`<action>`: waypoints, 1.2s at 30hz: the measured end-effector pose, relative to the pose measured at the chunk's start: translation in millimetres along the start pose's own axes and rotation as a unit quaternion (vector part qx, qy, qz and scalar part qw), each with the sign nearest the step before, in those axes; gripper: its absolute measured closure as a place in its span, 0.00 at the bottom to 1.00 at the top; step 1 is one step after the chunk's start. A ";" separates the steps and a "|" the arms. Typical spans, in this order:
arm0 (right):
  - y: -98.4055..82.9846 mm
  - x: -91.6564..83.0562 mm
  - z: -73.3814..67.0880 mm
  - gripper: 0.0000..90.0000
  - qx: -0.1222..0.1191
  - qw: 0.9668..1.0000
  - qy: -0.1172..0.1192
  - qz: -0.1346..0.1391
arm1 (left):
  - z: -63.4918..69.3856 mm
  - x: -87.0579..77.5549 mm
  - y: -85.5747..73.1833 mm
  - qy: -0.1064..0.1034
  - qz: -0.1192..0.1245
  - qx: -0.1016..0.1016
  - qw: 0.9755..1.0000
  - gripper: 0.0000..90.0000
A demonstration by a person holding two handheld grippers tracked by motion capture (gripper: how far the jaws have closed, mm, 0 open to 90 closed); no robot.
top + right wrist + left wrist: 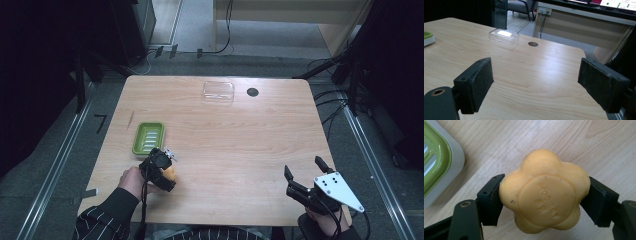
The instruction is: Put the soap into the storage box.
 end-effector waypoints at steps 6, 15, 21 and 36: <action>0.0 0.0 0.0 0.15 0.000 1.000 0.000 0.000 | -3.2 0.2 3.3 0.002 -0.001 -0.001 1.000 0.29; 0.0 0.1 -0.2 0.15 0.000 1.000 0.000 -0.001 | -7.5 -2.5 9.8 0.006 0.011 -0.004 1.000 0.29; 0.0 0.3 -0.3 0.15 0.001 1.000 0.000 0.000 | -12.3 -4.7 14.2 0.009 0.015 -0.004 1.000 0.29; 0.0 0.2 -0.5 0.15 -0.001 1.000 0.000 -0.001 | -19.2 -5.4 23.6 0.008 0.021 -0.006 1.000 0.29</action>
Point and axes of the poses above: each handheld gripper's, and its own axes: x roughly forward along the jaws, y roughly out of its top, z roughly to its right, the point moved 1 cm from there along x, roughly forward along the jaws, and after that the axes turned 7 degrees about z, right-handed, at the moved point
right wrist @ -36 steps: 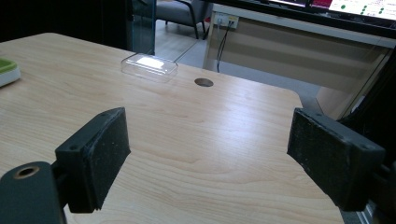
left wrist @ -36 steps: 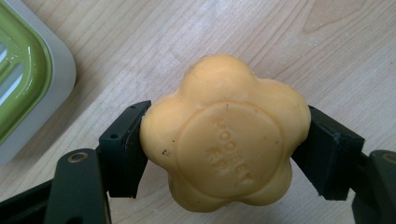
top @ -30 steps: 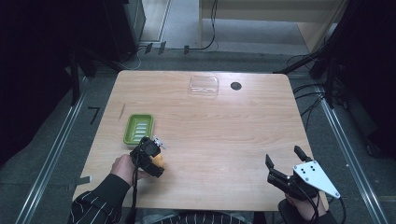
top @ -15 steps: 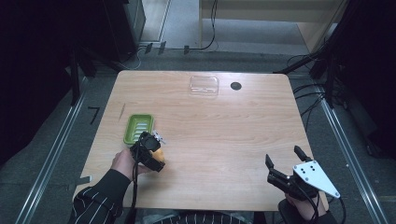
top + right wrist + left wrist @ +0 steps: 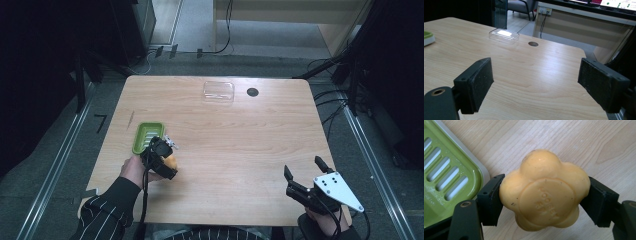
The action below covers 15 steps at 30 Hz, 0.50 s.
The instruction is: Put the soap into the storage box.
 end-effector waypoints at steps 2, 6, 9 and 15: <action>0.0 0.1 0.0 0.15 0.000 1.000 0.000 0.000 | -1.0 0.0 0.9 0.001 0.001 0.000 1.000 0.29; 0.0 0.0 0.0 0.15 -0.001 1.000 0.000 0.000 | -4.2 -1.3 5.3 0.003 0.005 0.000 1.000 0.29; -0.1 0.0 0.3 0.15 0.001 1.000 0.000 0.000 | -5.9 -2.3 7.8 0.005 0.007 0.000 1.000 0.29; 0.0 0.0 0.2 0.15 0.001 1.000 0.000 0.000 | -8.9 -4.0 13.6 0.009 0.015 0.001 1.000 0.29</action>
Point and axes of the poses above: each handheld gripper's, and its own axes: x roughly forward along the jaws, y roughly out of its top, z roughly to its right, the point moved 1 cm from there along x, roughly forward along the jaws, and after that the axes turned 7 degrees about z, right-handed, at the moved point
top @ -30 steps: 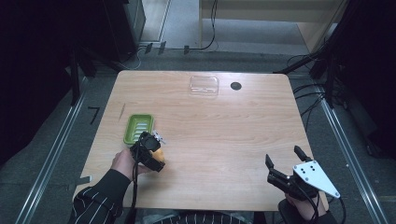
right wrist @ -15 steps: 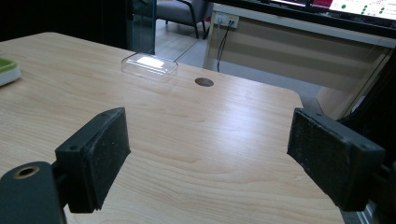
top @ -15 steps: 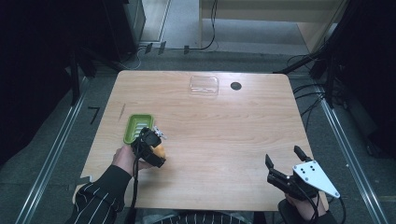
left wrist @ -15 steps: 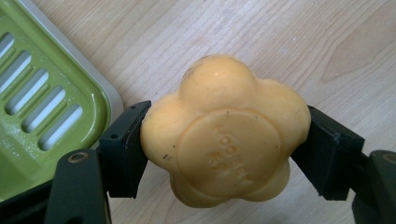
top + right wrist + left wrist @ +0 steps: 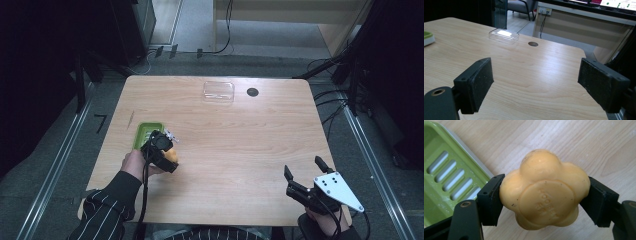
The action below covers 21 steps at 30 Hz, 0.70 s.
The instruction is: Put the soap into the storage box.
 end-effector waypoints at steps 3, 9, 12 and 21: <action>0.0 -0.1 0.2 0.15 0.000 1.000 0.000 0.000 | -1.2 -0.9 3.0 0.001 0.005 0.000 1.000 0.29; -0.1 -0.3 0.6 0.15 0.000 1.000 0.000 0.001 | -4.8 -3.1 8.7 0.004 0.012 -0.002 1.000 0.29; -0.1 -0.2 0.5 0.15 0.000 1.000 0.000 0.001 | -5.8 -3.4 10.5 0.009 0.015 -0.001 1.000 0.29; -0.1 -0.3 0.6 0.15 0.000 1.000 -0.001 0.001 | -11.2 -5.8 20.0 0.014 0.036 -0.009 0.999 0.29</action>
Point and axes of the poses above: each handheld gripper's, and its own axes: x roughly forward along the jaws, y roughly out of its top, z roughly to its right, the point moved 1 cm from there along x, roughly forward along the jaws, and after that the axes turned 7 degrees about z, right-handed, at the moved point
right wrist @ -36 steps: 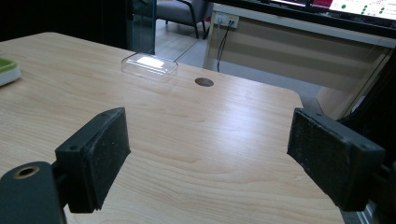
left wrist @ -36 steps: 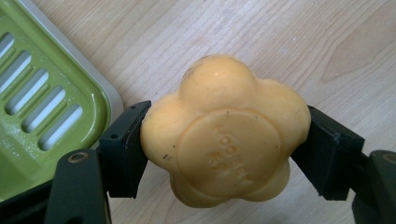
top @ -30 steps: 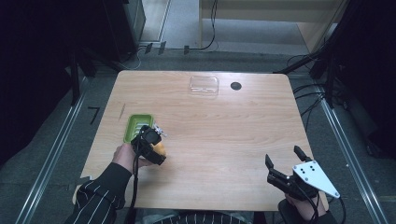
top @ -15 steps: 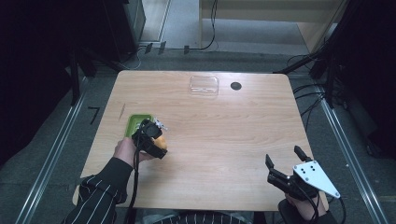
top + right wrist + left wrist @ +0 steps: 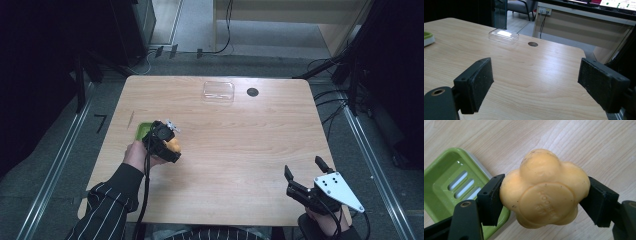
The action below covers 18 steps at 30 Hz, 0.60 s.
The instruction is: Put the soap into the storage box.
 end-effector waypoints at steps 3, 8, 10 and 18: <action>0.0 -0.1 0.0 0.15 0.000 1.000 0.000 0.000 | -3.3 0.1 0.2 0.003 0.001 -0.004 1.000 0.29; 0.0 -0.1 -0.1 0.15 0.000 1.000 0.000 0.000 | -10.9 -2.1 2.0 0.001 0.016 -0.017 1.000 0.29; 0.0 -0.1 0.0 0.15 0.000 1.000 0.000 0.000 | -15.9 -3.9 3.0 0.006 0.022 -0.022 0.999 0.29; -0.1 -0.1 0.5 0.15 0.001 1.000 0.000 0.001 | -31.3 -4.8 0.3 0.015 0.024 -0.041 0.999 0.30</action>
Point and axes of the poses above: each handheld gripper's, and its own axes: x roughly forward along the jaws, y roughly out of its top, z roughly to its right, the point moved 1 cm from there along x, roughly forward along the jaws, and after that the axes turned 7 degrees about z, right-handed, at the moved point
